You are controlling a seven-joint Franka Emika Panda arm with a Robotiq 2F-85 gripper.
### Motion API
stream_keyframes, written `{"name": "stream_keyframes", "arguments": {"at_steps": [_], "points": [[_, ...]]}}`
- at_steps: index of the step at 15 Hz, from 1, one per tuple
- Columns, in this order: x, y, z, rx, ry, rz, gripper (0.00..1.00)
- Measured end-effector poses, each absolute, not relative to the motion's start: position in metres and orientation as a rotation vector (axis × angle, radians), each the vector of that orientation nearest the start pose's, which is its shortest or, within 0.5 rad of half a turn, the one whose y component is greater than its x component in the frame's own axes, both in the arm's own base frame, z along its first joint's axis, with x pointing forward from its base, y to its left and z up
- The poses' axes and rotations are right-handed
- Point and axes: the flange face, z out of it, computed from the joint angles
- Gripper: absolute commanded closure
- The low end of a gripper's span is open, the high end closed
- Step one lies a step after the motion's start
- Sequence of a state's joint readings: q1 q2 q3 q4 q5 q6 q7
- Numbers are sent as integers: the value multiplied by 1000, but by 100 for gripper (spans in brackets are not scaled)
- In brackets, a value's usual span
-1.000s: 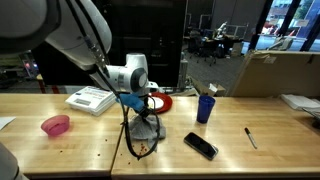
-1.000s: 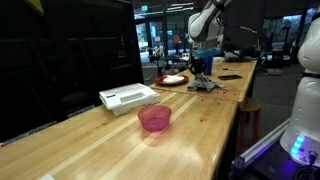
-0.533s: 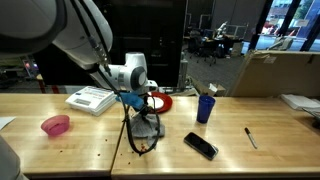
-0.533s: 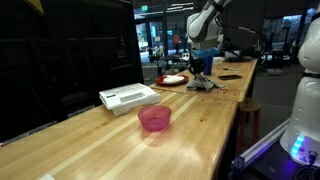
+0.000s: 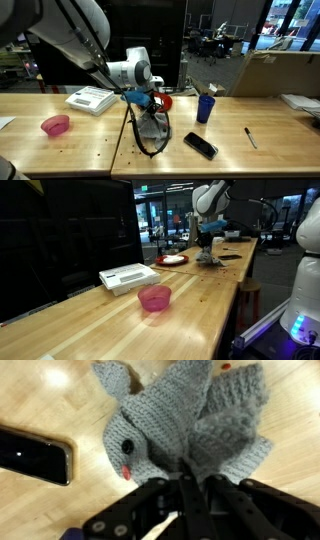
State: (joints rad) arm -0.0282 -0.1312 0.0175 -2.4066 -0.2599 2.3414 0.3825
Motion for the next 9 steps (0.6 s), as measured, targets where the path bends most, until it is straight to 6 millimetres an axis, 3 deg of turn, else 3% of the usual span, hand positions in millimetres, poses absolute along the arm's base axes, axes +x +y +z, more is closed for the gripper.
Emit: {"name": "stream_keyframes", "arguments": {"at_steps": [4, 9], "points": [[468, -25, 388, -3323, 421, -202, 98], [448, -56, 383, -3393, 546, -106, 98]]}}
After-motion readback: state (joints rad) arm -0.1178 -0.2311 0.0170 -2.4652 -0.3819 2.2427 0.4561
